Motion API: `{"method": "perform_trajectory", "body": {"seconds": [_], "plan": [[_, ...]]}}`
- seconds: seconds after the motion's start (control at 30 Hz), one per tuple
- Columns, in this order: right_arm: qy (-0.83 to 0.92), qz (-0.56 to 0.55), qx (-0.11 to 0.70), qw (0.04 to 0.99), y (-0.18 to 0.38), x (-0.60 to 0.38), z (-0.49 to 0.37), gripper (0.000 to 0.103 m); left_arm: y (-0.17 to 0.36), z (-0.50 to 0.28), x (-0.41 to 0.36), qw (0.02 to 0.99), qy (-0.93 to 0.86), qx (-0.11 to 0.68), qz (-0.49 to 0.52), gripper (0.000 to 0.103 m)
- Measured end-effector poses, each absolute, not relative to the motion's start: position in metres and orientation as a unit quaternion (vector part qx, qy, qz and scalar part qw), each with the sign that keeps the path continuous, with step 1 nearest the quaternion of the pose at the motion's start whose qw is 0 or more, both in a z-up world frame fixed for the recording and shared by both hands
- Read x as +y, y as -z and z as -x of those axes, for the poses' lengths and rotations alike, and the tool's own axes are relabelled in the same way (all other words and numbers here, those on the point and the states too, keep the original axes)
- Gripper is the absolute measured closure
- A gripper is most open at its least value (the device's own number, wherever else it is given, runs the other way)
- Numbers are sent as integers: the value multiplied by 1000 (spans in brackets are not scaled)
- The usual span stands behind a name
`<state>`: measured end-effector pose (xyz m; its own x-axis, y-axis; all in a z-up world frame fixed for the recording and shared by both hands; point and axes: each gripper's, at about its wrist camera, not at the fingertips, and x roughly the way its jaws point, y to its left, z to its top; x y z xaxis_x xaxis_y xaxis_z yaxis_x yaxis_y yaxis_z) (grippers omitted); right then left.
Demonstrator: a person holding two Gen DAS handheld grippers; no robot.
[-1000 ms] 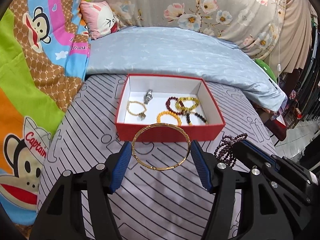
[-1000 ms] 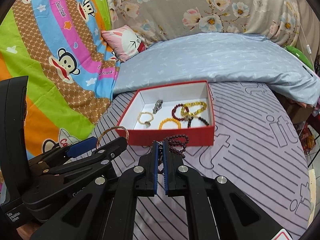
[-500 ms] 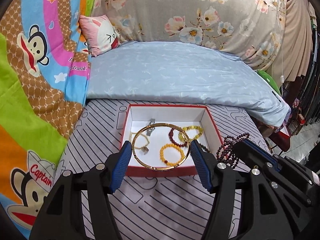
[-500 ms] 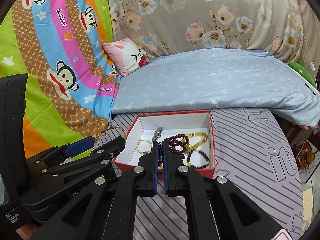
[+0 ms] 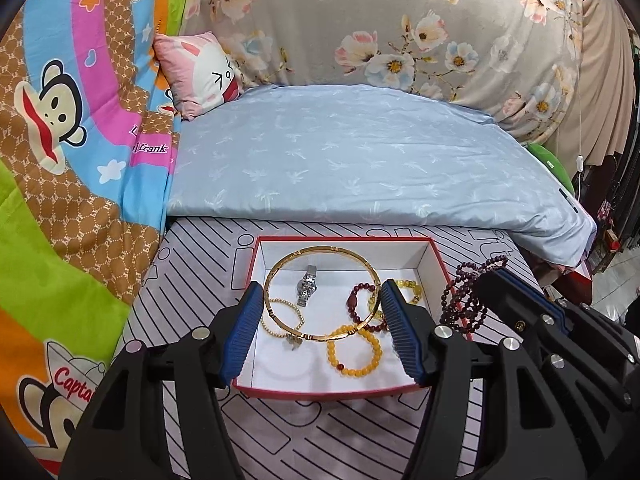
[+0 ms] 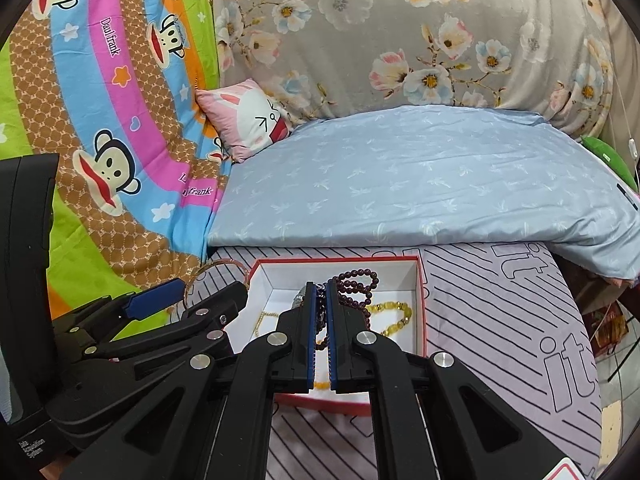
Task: Organize jewelry
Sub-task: 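Lower the bangle and beaded bracelet into the red box, then open both tools to release the bangle and beads in the box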
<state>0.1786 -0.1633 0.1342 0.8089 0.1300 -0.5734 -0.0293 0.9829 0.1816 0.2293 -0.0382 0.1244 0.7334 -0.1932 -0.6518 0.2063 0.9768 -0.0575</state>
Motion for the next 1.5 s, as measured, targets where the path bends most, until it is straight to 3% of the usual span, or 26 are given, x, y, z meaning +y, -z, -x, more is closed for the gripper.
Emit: {"method": "perform_trajectory", "body": {"seconds": [1.5], "plan": [[-13, -79, 383, 920, -54, -173, -266, 97, -40, -323, -54, 903, 83, 421, -24, 45]]}}
